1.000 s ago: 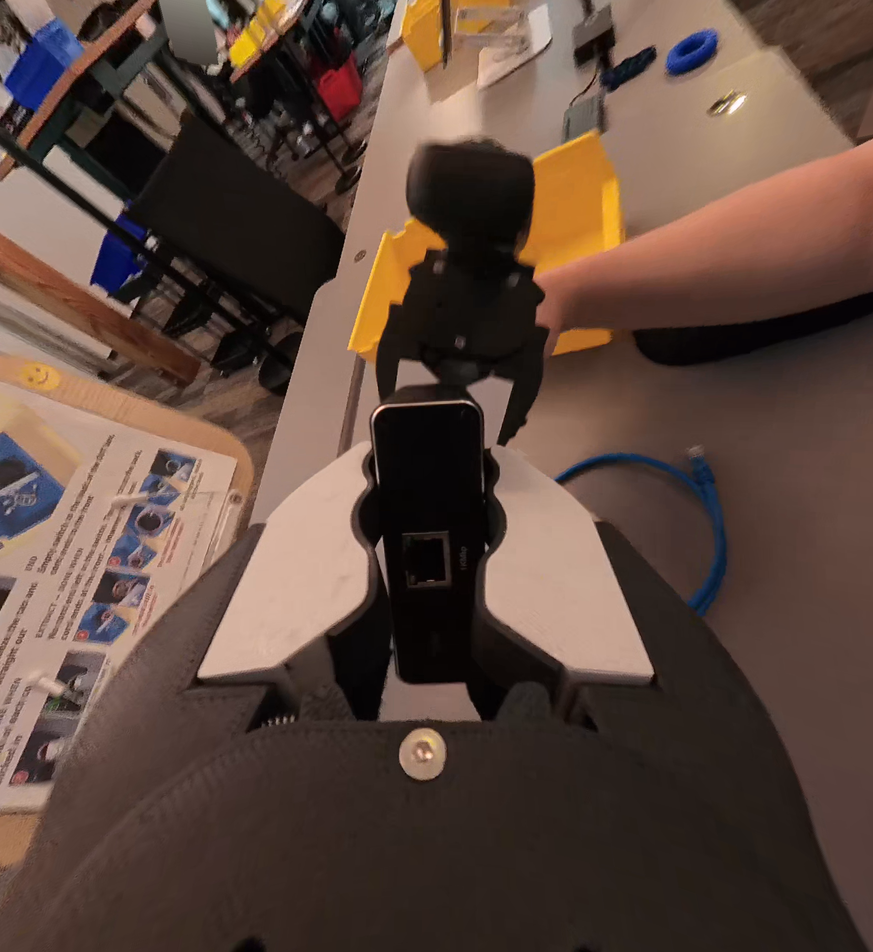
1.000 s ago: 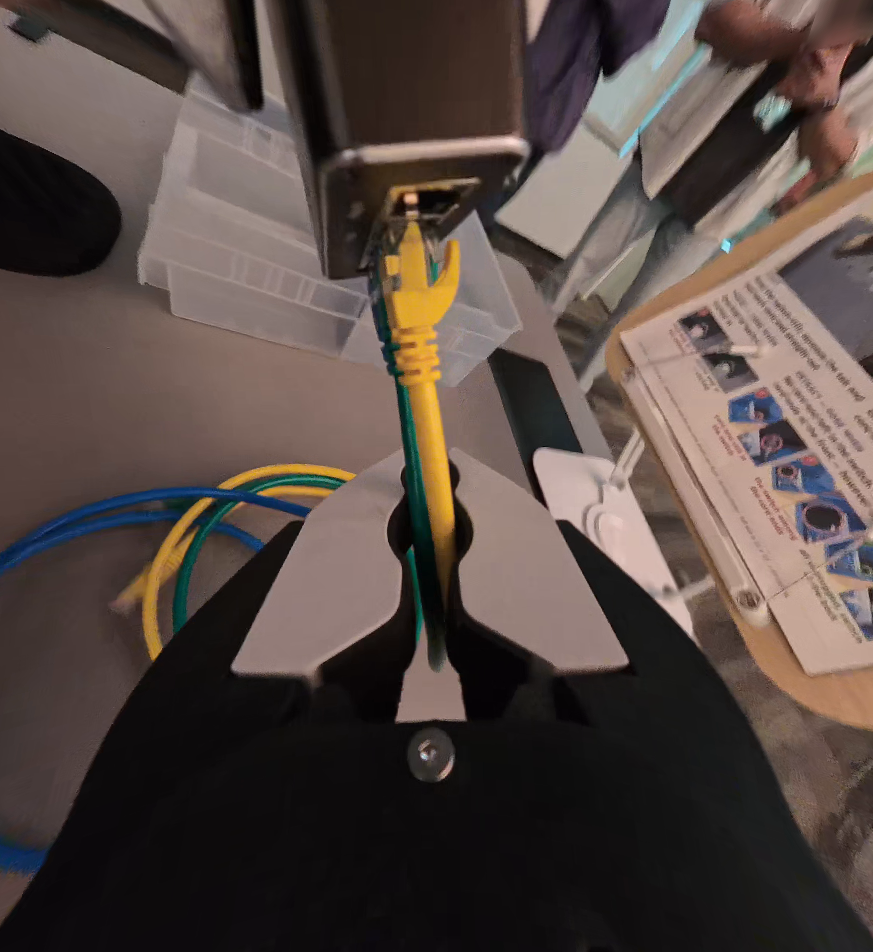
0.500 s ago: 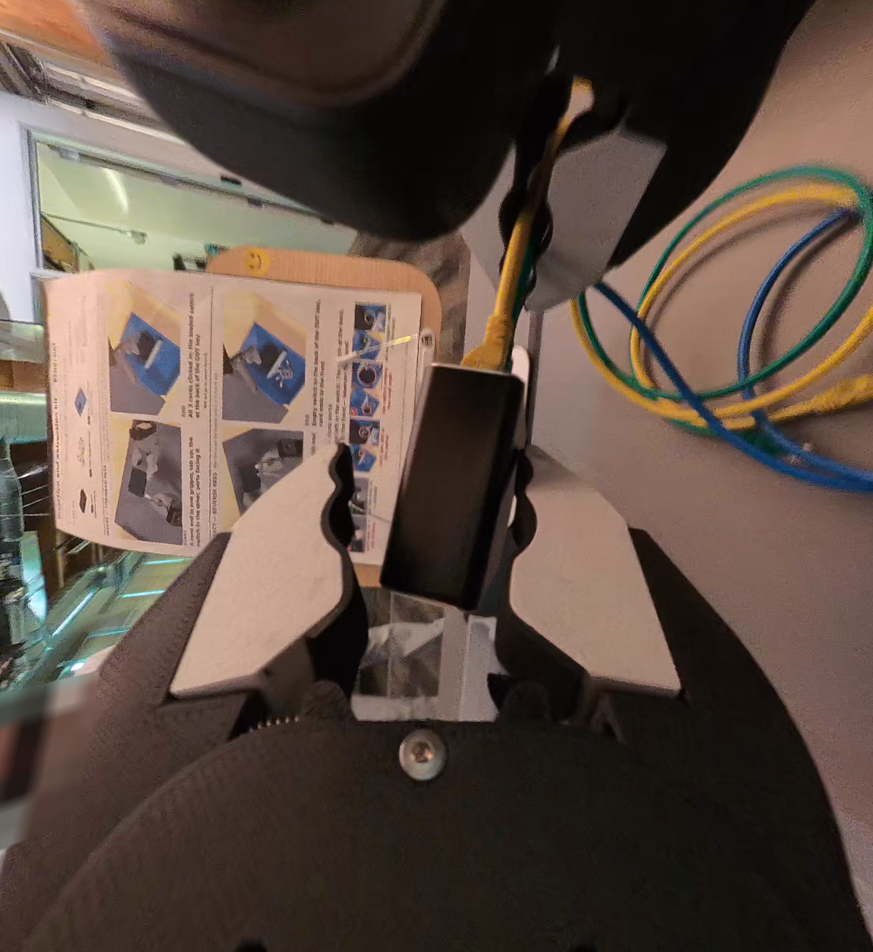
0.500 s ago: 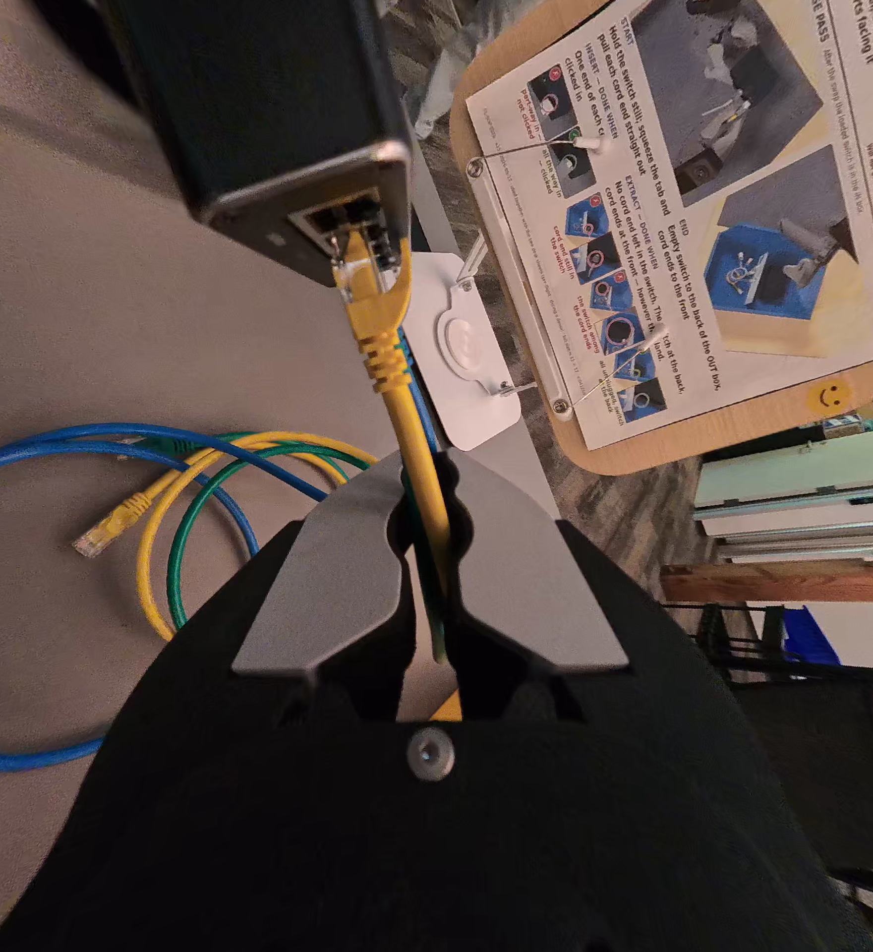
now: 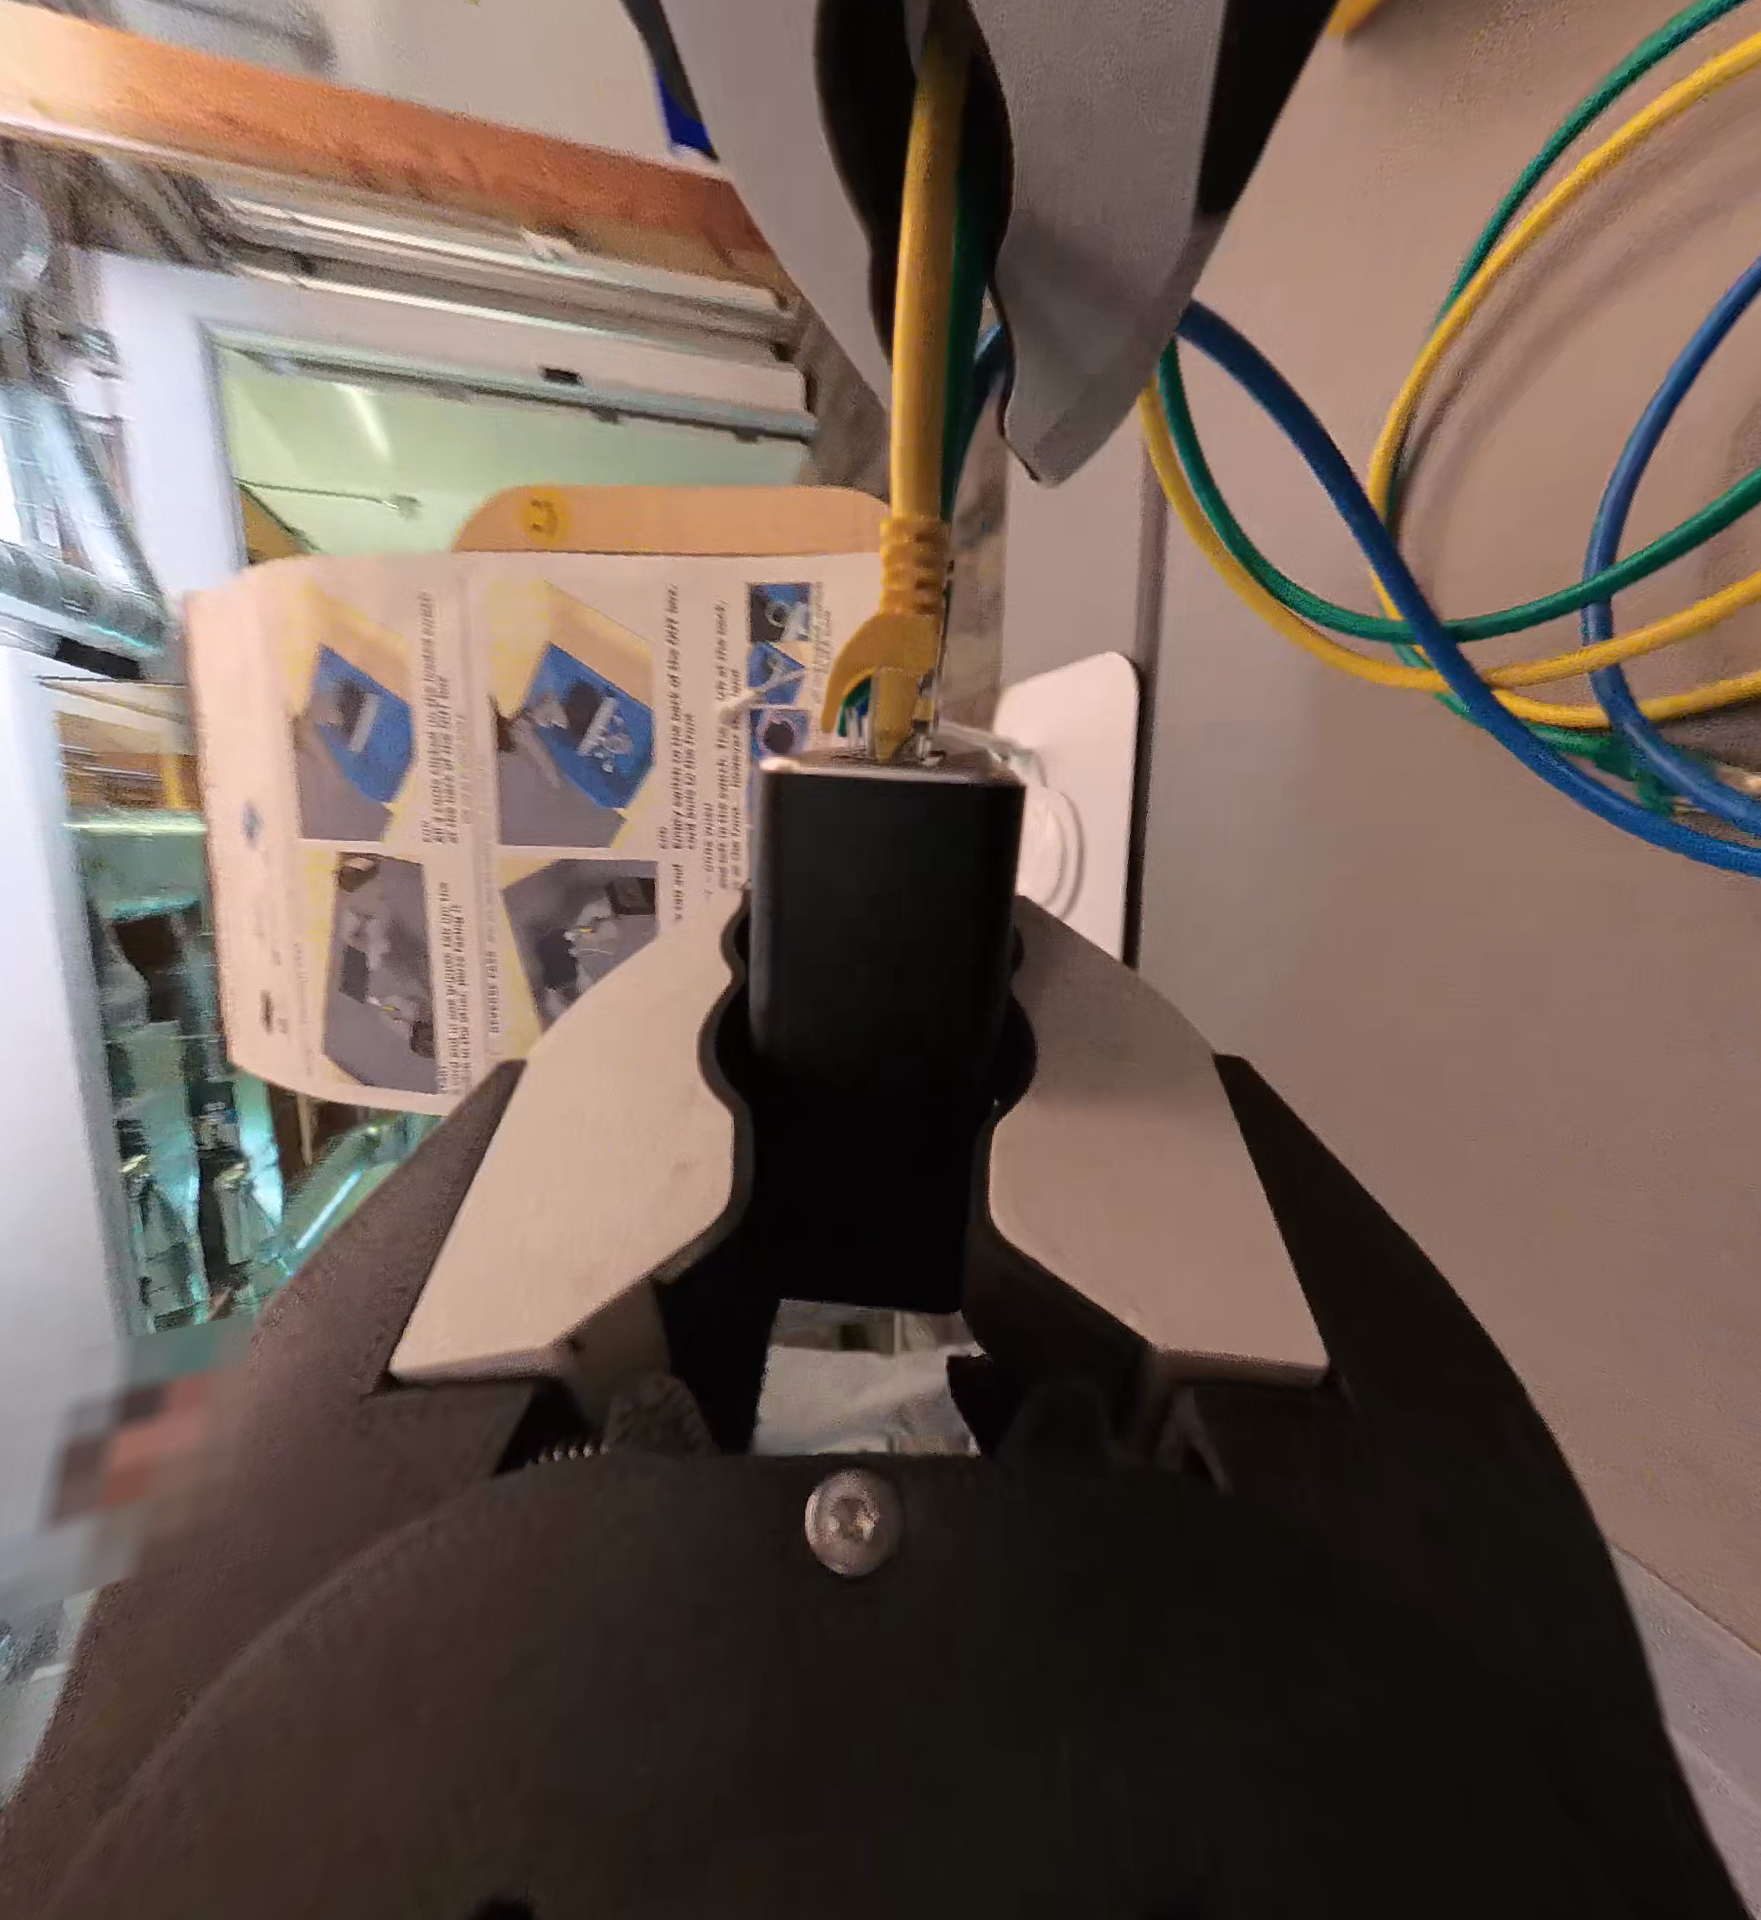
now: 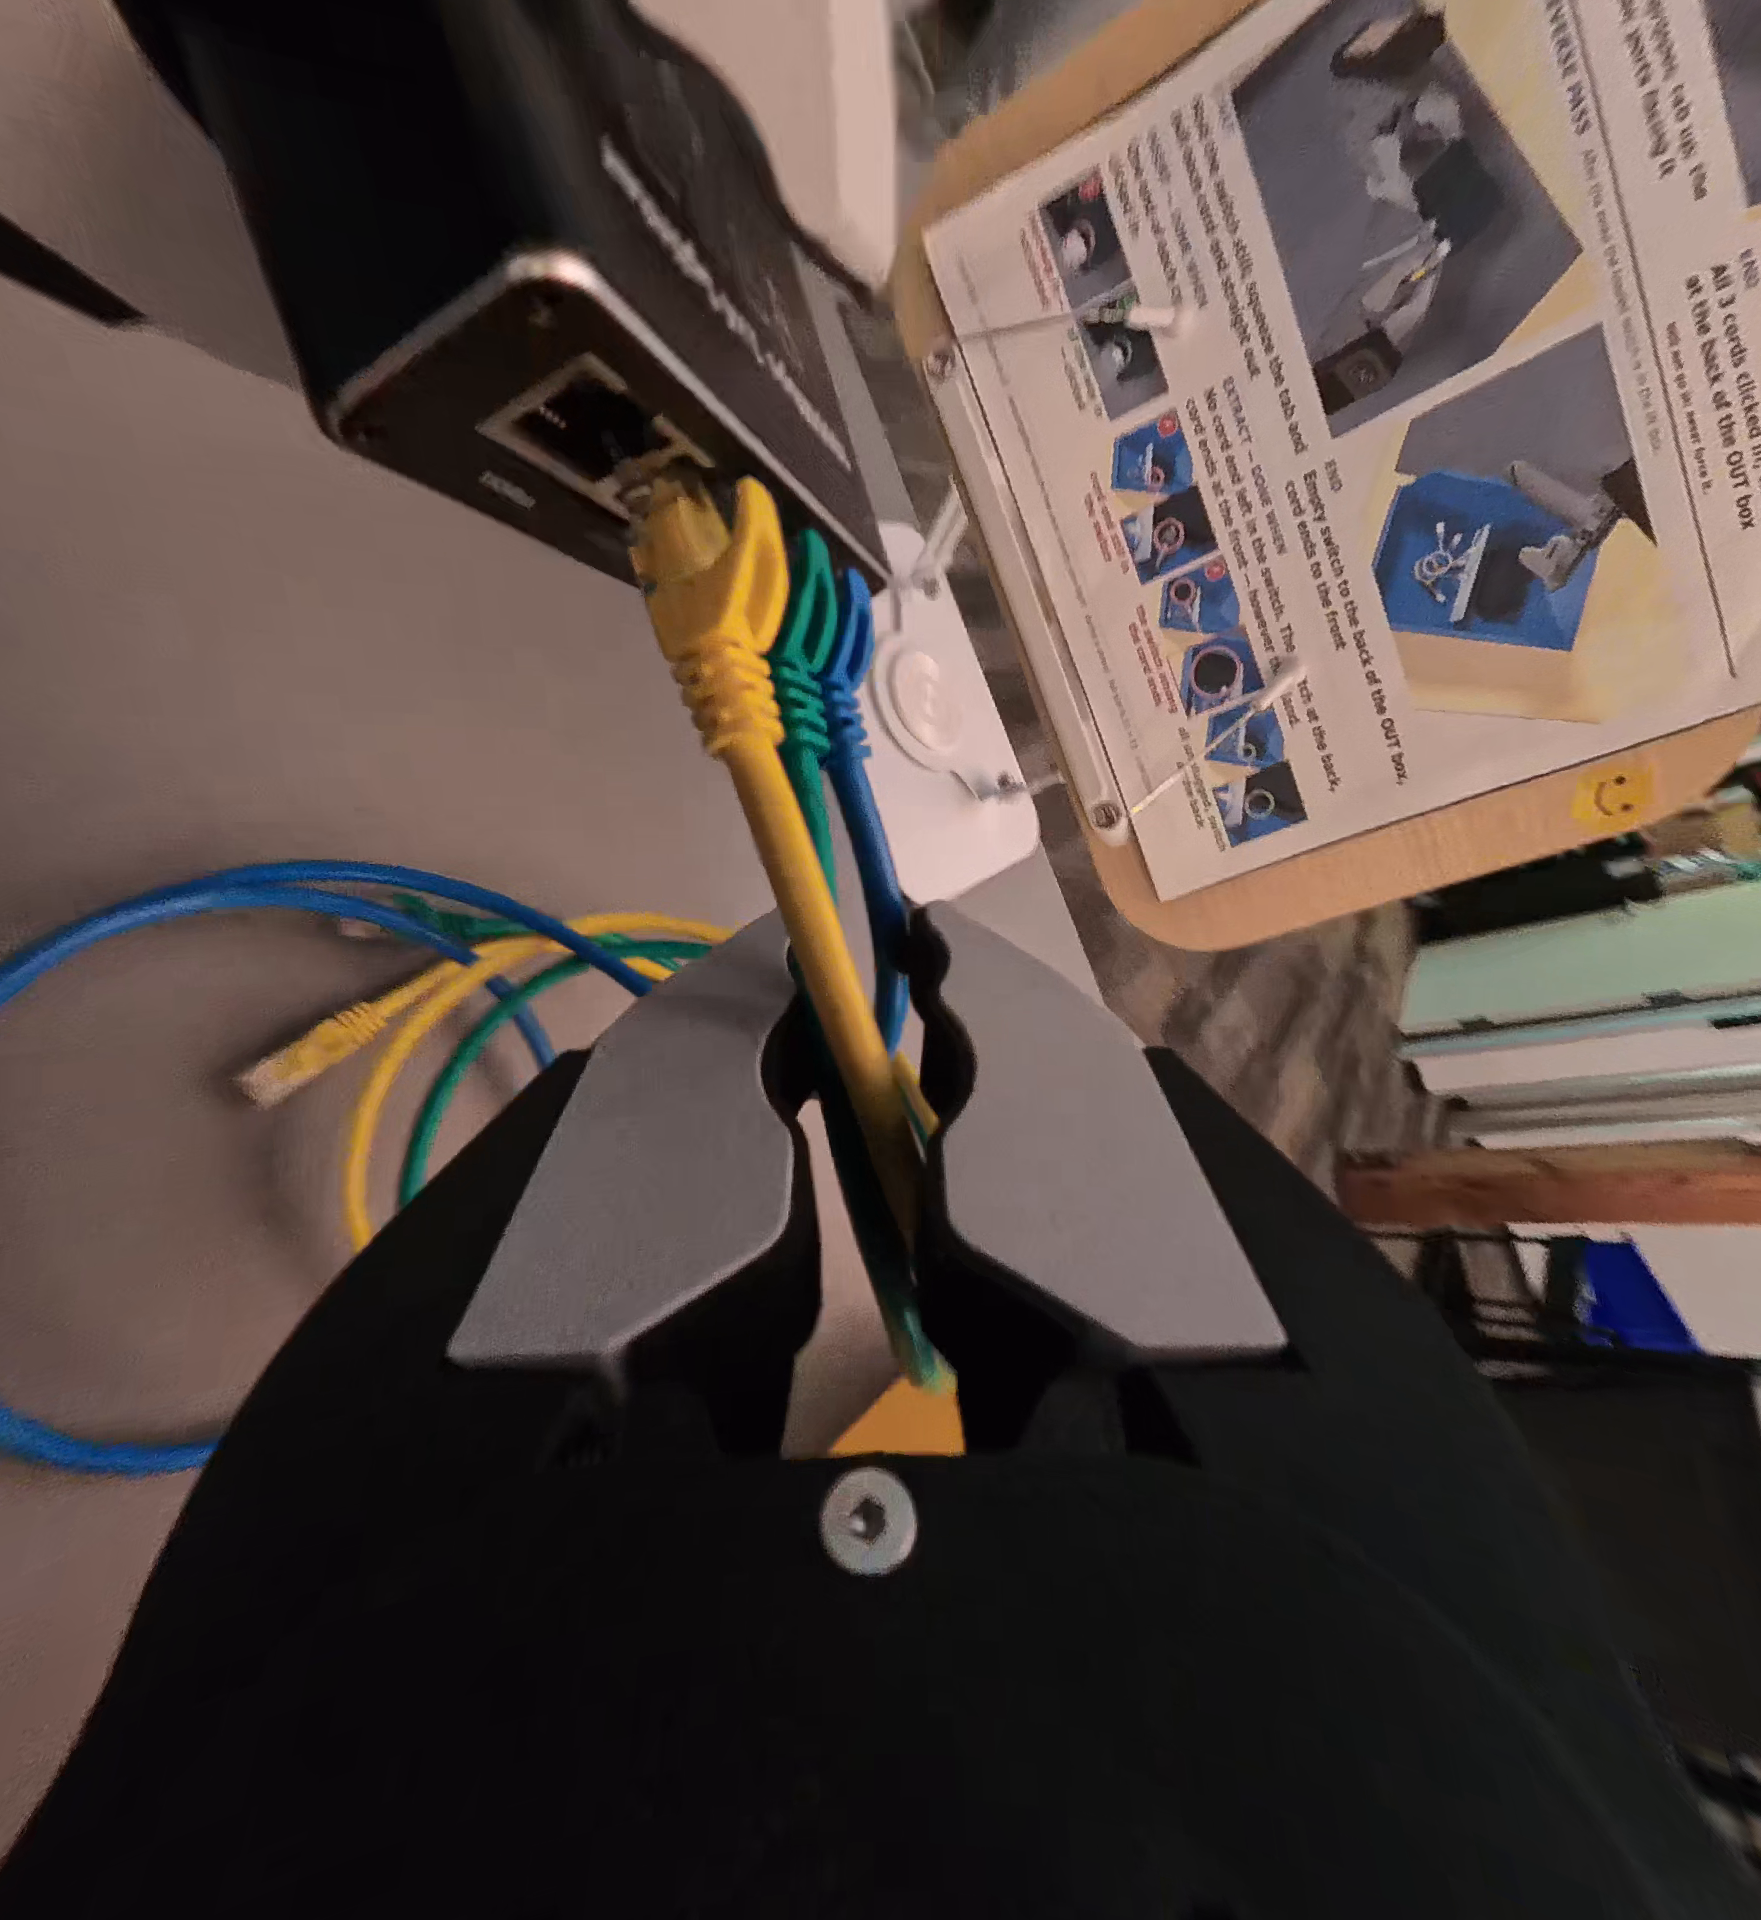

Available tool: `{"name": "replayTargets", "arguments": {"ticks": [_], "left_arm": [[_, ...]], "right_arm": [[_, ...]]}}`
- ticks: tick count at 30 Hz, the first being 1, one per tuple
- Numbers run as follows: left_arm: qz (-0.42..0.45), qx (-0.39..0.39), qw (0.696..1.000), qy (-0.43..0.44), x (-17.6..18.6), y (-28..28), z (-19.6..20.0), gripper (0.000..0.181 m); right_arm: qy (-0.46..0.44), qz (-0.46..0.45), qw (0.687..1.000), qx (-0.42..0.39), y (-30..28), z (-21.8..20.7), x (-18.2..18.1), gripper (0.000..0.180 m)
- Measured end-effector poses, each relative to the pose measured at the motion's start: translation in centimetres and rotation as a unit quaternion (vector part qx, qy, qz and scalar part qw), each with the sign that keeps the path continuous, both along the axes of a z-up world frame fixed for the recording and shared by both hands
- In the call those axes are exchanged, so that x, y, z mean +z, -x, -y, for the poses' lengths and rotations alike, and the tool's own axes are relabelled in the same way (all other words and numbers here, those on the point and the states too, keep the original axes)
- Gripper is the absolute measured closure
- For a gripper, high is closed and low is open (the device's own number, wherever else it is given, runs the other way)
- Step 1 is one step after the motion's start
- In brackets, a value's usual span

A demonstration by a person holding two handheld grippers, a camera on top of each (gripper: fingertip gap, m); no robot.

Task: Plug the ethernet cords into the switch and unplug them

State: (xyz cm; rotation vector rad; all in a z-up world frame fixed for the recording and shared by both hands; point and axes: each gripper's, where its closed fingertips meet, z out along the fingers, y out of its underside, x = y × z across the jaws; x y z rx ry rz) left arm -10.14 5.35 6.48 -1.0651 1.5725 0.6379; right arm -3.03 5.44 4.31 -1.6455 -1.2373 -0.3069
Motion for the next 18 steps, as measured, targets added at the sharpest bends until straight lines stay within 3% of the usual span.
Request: {"name": "replayTargets", "arguments": {"ticks": [3,5,9,12,15,18], "left_arm": [[0.023,-0.017,0.998,-0.061,1.9,0.5,0.6,0.141],[0.04,-0.024,0.994,-0.103,3.3,0.8,1.0,0.141],[0.092,-0.046,0.983,-0.153,6.1,1.0,2.5,0.141],[0.121,-0.067,0.976,-0.171,7.5,1.0,3.7,0.141],[0.139,-0.092,0.972,-0.165,7.8,0.7,4.4,0.141],[0.135,-0.127,0.971,-0.151,6.9,-0.3,5.3,0.141]], "right_arm": [[-0.005,-0.065,0.996,0.061,0.6,1.7,2.3,0.151],[-0.028,-0.111,0.988,0.102,0.5,3.0,4.6,0.13],[-0.137,-0.181,0.957,0.18,-1.3,6.1,10.0,0.114],[-0.205,-0.197,0.923,0.258,-2.9,9.3,12.0,0.12],[-0.218,-0.222,0.907,0.285,-3.7,11.4,13.5,0.131],[-0.301,-0.121,0.895,0.307,-1.1,13.4,13.1,0.144]]}}
